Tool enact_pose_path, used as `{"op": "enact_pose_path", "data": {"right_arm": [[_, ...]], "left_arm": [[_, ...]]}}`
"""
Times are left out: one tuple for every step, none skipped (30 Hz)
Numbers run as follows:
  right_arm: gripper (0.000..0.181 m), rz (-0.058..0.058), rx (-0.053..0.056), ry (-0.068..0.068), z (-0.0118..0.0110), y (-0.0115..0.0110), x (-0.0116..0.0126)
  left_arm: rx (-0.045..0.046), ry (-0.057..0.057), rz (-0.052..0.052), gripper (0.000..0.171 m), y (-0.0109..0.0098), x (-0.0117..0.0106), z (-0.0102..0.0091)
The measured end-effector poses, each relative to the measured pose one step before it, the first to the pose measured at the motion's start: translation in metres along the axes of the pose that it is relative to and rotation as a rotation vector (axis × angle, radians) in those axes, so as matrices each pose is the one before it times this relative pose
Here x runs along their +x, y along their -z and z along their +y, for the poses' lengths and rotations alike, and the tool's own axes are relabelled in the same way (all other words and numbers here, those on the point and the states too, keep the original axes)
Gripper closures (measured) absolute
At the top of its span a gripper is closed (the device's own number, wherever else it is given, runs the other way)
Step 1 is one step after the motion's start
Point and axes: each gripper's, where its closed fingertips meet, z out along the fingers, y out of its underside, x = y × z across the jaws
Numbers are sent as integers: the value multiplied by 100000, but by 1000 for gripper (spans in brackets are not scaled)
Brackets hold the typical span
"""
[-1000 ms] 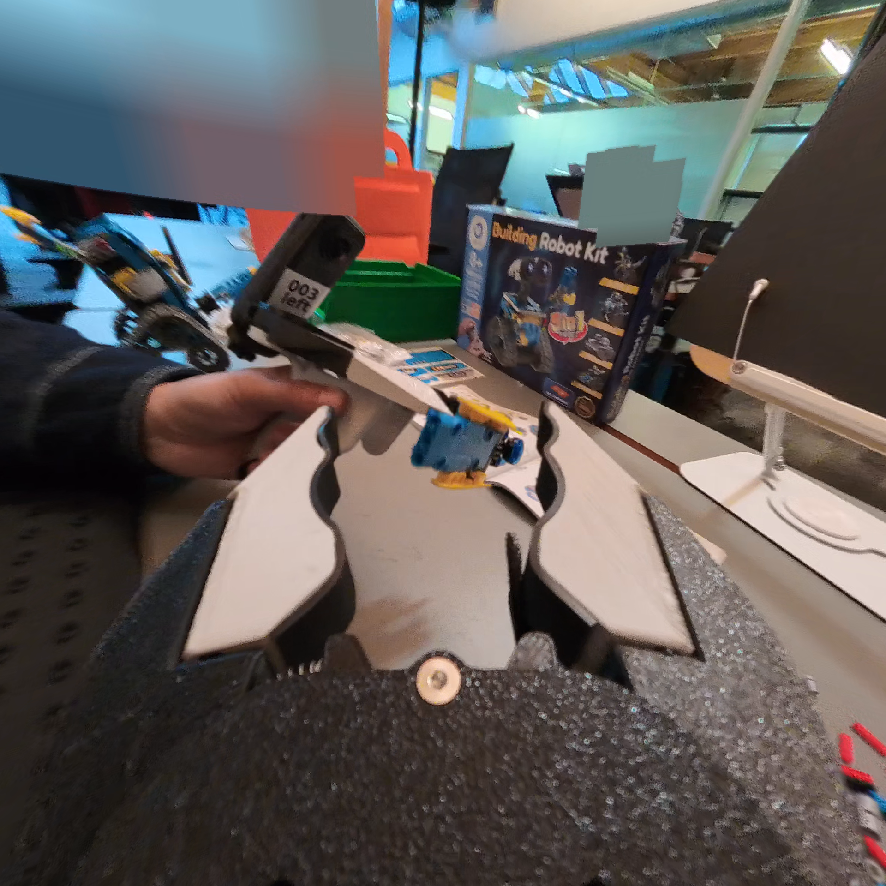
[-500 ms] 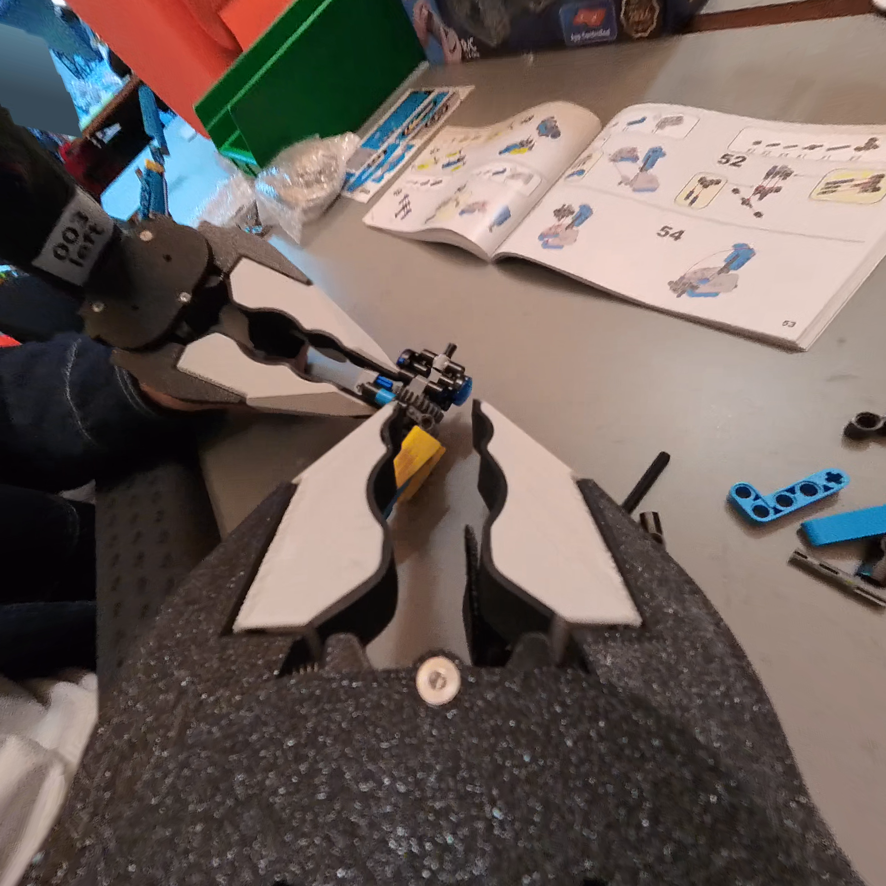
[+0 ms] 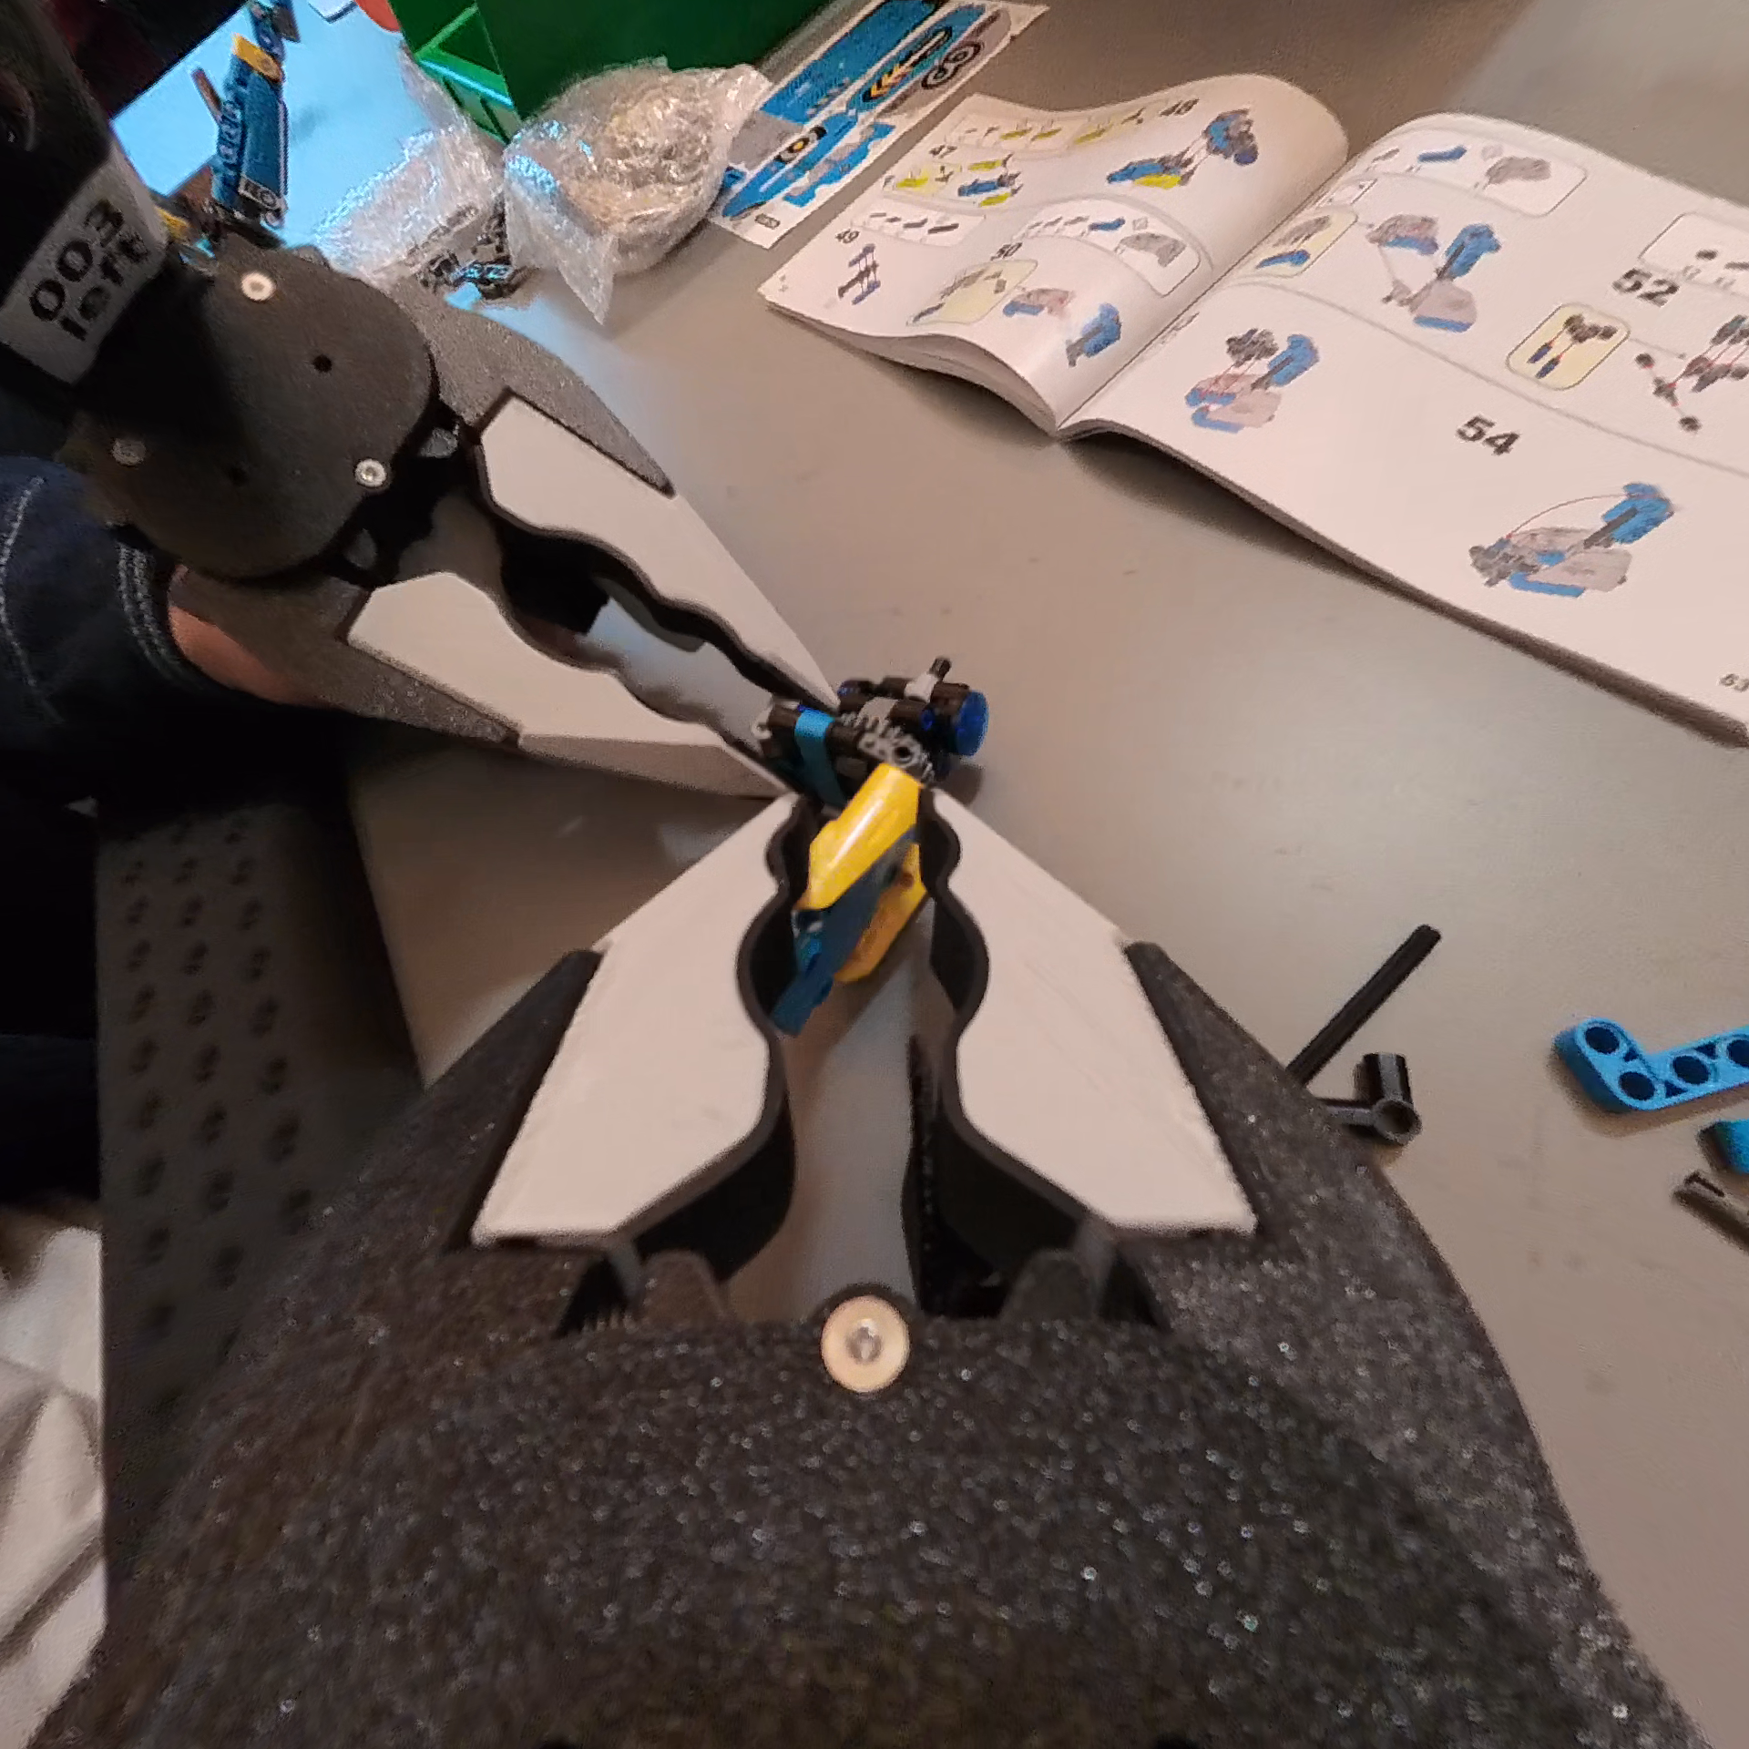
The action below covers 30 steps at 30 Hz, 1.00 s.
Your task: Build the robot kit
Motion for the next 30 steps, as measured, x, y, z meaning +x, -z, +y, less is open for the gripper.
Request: {"op": "enact_pose_path", "data": {"right_arm": [[159,1121,120,882,-114,-42,122],[159,1136,-78,799,-43,-39,178],[159,418,-440,536,42,-26,82],[159,-167,496,337,-128,65,-35],[159,-42,1713,114,-315,167,-37],[160,-374,1387,-219,-248,129,-43],[160,-670,289,-667,-36,18,-24],[159,-546,-403,-816,90,-68,10],[159,-355,-723,-414,136,-106,-4],[159,219,-358,434,42,-92,23],[159,721,-217,1049,-15,-145,95],[159,907,-313,1211,-42,-135,107],[159,700,115,1301,-116,-122,89],[159,199,52,1310,-127,-94,13],[159,268,-214,1285,-73,-76,38],[159,636,-523,884,7,-83,116],[159,359,-736,719,77,-71,87],[159,224,-628,701,102,-20,56],[159,80,-172,482,52,36,0],[159,229,348,300,-8,61,20],[160,-382,360,410,-21,48,-91],[160,-610,-50,511,27,-21,-137],[162,53,-510,665,78,-51,-44],[163,-30,-689,729,112,-89,-78],[163,-293,-592,654,80,-85,-124],[163,-31,-333,556,65,-61,-70],[164,239,-529,346,108,-62,-3],[164,207,-569,222,108,-49,34],[164,57,-239,151,51,-31,14],[165,-347,106,123,-24,-11,-62]], "left_arm": [[-1175,-958,-91,154,-61,91,197],[-538,-1107,-504,153,-45,46,73],[-17,-983,-427,153,-8,43,-8],[-26,-464,-169,153,1,29,-6],[-143,-112,73,153,-3,40,31],[-214,140,64,151,22,33,46],[-189,350,57,150,36,37,56],[38,211,-53,147,75,41,38],[784,96,-714,144,141,-59,-79],[1406,96,-780,142,173,-80,-174],[1073,253,-422,142,114,-74,-160],[434,607,-184,142,31,-85,-80],[241,878,343,142,8,-44,-62],[500,1165,432,142,47,-26,-96],[946,1287,317,143,81,-35,-166],[1297,1241,81,143,120,-71,-248],[1796,1134,-431,144,163,-123,-345],[1817,482,-283,145,169,-35,-341],[827,-454,-204,146,74,31,-157],[-28,-1070,-315,146,-24,50,-31],[-455,-1071,259,147,-101,152,32],[-374,-703,630,148,-118,203,2],[269,-679,575,149,-93,215,-118],[367,-888,229,151,-97,151,-142],[-144,-1056,-120,152,-132,84,-67],[-727,-1042,-169,153,-173,52,47],[-995,-687,-121,154,-191,32,134],[-665,-200,-16,156,-155,-4,96],[-124,130,-183,156,-79,-55,2],[155,150,-241,158,-38,-85,-56]]}}
